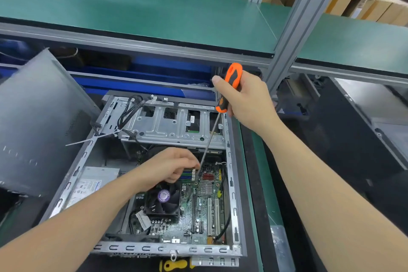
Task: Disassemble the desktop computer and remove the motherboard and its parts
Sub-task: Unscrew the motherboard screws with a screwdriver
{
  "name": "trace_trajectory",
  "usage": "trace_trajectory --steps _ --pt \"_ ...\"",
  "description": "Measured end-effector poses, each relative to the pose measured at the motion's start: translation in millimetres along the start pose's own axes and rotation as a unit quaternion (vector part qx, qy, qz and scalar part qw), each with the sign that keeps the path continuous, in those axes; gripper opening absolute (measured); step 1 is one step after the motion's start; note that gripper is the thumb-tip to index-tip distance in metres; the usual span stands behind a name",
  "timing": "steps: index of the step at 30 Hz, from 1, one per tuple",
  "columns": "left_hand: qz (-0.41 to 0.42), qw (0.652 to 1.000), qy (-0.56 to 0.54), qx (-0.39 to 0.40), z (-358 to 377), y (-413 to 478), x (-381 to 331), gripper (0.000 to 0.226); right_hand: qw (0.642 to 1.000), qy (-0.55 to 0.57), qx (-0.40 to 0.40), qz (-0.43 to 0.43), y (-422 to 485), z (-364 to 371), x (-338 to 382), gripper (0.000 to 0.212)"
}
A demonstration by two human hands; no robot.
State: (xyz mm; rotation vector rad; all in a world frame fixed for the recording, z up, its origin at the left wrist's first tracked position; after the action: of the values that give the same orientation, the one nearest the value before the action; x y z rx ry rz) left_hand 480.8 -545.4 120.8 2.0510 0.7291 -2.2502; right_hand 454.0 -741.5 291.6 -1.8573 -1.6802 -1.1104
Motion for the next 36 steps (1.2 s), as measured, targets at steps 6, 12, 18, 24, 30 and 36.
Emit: trace_trajectory --steps 6,12,18,24,30,36 --pt "0.044 0.983 0.174 0.034 13 3 -13 0.028 0.999 0.017 0.048 -0.018 7 32 -14 0.041" --pt "0.054 0.98 0.187 0.045 14 4 -11 0.022 0.995 -0.001 0.092 -0.037 3 57 -24 0.04" --pt "0.022 0.978 0.187 0.093 16 1 -9 0.019 0.992 0.045 0.113 -0.037 -6 76 -31 0.041" --pt "-0.016 0.966 0.223 0.127 20 3 -4 0.02 0.988 0.092 0.122 -0.01 -18 81 -47 0.04" --pt "-0.026 0.963 0.243 0.117 20 4 -2 0.019 0.989 0.101 0.106 -0.007 -23 79 -50 0.04" --pt "-0.02 0.963 0.238 0.124 21 4 -3 0.019 0.991 0.088 0.1 -0.008 -25 77 -48 0.04"
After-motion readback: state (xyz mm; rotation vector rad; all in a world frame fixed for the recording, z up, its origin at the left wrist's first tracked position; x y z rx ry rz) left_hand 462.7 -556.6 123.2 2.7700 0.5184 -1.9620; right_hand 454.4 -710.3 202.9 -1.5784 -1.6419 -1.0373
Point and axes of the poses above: each hand's wrist, its own y-axis towards the middle knuckle, its own z-axis out of the palm, x = y × z, the point moved 4 cm from there along y, towards the middle knuckle, and after that the axes turned 10 degrees about x, right-handed, at the moved point
